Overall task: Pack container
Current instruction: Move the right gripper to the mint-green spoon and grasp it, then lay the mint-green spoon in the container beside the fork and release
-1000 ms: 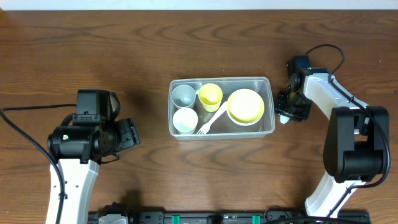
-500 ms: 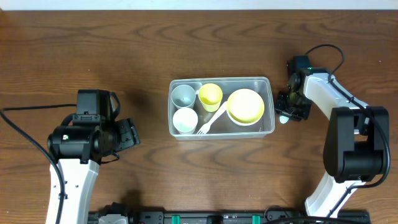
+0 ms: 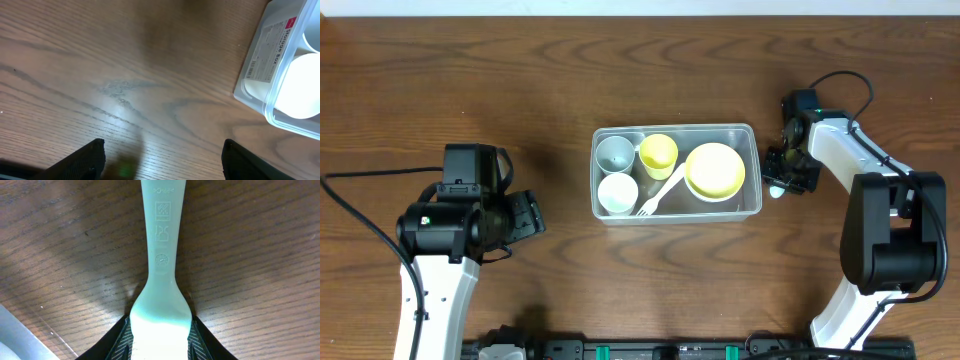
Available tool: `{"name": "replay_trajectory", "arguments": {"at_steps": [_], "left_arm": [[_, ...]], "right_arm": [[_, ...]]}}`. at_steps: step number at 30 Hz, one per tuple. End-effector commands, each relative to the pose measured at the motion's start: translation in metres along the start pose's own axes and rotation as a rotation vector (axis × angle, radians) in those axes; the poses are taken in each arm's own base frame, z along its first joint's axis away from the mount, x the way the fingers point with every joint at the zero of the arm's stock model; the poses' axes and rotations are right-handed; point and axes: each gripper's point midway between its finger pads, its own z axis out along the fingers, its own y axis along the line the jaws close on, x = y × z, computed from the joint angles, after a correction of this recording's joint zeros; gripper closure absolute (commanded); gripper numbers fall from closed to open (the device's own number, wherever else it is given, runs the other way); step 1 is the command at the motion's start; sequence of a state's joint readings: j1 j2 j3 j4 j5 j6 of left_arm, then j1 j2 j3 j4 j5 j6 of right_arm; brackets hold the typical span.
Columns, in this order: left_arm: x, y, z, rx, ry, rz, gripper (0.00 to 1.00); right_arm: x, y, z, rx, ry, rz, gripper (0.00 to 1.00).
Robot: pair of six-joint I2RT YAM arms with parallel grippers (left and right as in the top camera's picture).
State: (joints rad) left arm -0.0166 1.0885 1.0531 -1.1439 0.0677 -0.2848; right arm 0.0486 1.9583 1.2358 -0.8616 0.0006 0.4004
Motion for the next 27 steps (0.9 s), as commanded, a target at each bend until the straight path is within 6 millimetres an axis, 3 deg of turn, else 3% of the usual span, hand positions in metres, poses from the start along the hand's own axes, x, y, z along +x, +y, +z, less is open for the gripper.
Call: {"name": "replay_trajectory", "arguments": {"at_steps": [1, 5, 8, 11, 13, 15, 18, 22, 27], "left_arm": [[0.0, 0.004, 0.001, -0.018, 0.001, -0.007, 0.25], [0.0, 0.004, 0.001, -0.018, 0.001, -0.007, 0.25], [0.0, 0.004, 0.001, -0.018, 0.001, -0.007, 0.25], [0.0, 0.004, 0.001, -0.018, 0.001, -0.007, 0.25], [0.0, 0.004, 0.001, -0.018, 0.001, -0.007, 0.24], [0.0, 0.004, 0.001, -0.018, 0.001, -0.006, 0.24], [0.0, 0.004, 0.001, -0.018, 0.001, -0.007, 0.24], [0.0, 0.004, 0.001, -0.018, 0.001, -0.007, 0.24], [0.0, 0.004, 0.001, -0.018, 0.001, -0.007, 0.24]], "right_arm": [[-0.013, -0.001, -0.015, 0.02, -0.066, -0.075, 0.93], [-0.045, 0.001, -0.091, 0.026, -0.267, -0.155, 0.98], [-0.055, 0.01, -0.149, -0.02, -0.405, -0.216, 0.99], [-0.047, 0.035, -0.207, -0.108, -0.538, -0.393, 0.99], [-0.025, 0.061, -0.234, -0.188, -0.593, -0.592, 0.99], [-0.001, 0.08, -0.247, -0.231, -0.614, -0.764, 0.99], [0.038, 0.102, -0.25, -0.247, -0.593, -1.003, 0.99], [0.082, 0.126, -0.236, -0.233, -0.522, -1.285, 0.99], [0.117, 0.142, -0.21, -0.214, -0.456, -1.565, 0.99]]}}
